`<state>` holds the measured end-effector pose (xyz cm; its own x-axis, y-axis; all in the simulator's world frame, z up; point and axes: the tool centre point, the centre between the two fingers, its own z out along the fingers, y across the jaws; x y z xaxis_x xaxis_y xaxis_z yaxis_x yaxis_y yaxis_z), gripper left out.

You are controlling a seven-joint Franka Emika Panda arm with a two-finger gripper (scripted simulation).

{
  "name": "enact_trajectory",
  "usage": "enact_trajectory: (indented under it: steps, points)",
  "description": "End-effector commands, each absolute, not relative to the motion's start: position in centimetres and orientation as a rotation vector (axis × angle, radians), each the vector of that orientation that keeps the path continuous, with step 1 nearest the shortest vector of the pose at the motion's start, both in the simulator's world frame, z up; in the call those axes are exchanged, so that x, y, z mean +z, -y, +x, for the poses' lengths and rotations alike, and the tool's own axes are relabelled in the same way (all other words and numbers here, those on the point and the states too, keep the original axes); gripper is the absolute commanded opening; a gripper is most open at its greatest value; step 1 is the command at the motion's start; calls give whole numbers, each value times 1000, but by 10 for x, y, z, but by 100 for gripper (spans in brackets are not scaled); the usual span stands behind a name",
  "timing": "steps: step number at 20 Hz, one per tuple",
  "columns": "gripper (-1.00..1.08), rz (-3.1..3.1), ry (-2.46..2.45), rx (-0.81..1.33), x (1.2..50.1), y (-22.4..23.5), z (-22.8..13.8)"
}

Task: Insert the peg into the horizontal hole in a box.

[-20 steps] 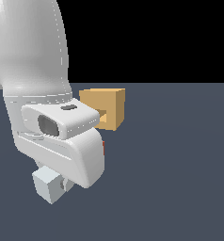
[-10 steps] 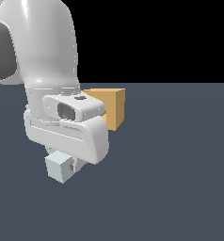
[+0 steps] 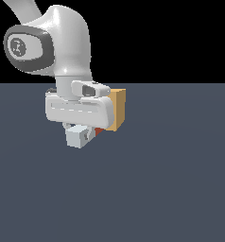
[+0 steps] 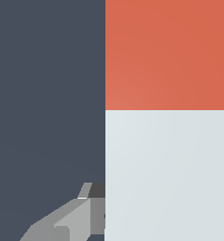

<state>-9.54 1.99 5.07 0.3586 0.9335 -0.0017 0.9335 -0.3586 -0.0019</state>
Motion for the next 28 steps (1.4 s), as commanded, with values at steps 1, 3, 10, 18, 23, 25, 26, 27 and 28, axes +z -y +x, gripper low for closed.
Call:
enact_trajectory:
  steps: [1,3,10,18,23,25,26,27,28]
  points:
    - [-100,-2573,1805,1,56,-37,-94]
    - [-100,-2563,1819,1,58,-46,-94]
    - [-100,-2554,1830,0,59,-54,-94]
    - [-100,-2552,1831,1,59,-53,-93]
    - [-100,-2552,1831,1,59,-62,-90]
    - [-100,-2552,1831,0,60,-72,-87]
    - [-100,-2552,1831,0,60,-77,-86]
    - [-100,-2552,1831,0,60,-84,-83]
    - [-100,-2552,1831,-1,60,-91,-81]
